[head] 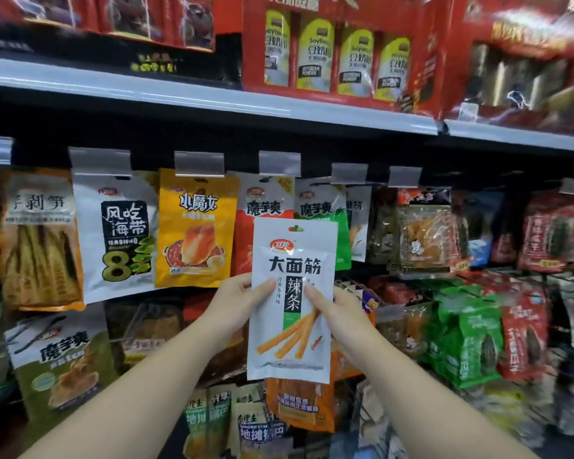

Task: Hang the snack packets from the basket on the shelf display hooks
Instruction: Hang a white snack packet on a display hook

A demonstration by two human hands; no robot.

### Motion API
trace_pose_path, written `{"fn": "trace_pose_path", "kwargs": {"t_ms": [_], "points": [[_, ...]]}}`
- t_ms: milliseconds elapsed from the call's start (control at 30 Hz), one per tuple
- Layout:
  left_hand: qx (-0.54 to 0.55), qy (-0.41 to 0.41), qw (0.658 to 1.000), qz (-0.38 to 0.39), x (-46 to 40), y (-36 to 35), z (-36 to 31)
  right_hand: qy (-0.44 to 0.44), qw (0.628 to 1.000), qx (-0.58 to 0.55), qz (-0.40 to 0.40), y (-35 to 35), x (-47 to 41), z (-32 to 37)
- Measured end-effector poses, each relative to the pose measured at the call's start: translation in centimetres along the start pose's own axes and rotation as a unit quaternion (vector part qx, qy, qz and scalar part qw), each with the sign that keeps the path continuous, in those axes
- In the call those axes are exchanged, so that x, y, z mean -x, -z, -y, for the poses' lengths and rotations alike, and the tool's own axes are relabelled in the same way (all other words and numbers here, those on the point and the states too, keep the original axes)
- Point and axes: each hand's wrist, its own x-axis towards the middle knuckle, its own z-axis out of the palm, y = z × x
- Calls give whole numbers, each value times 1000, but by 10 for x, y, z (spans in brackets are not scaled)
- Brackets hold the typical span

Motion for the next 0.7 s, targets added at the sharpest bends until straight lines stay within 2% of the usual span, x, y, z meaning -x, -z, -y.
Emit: {"fn": "trace_pose_path", "kwargs": {"t_ms": [433, 700], "points": [[-19, -20, 995, -97, -112, -176, -9, -8, 999, -1, 34, 182, -103, -1], [-58, -6, 990, -126, -163, -231, -6, -7, 1000, 6, -4, 233, -136, -6]]}}
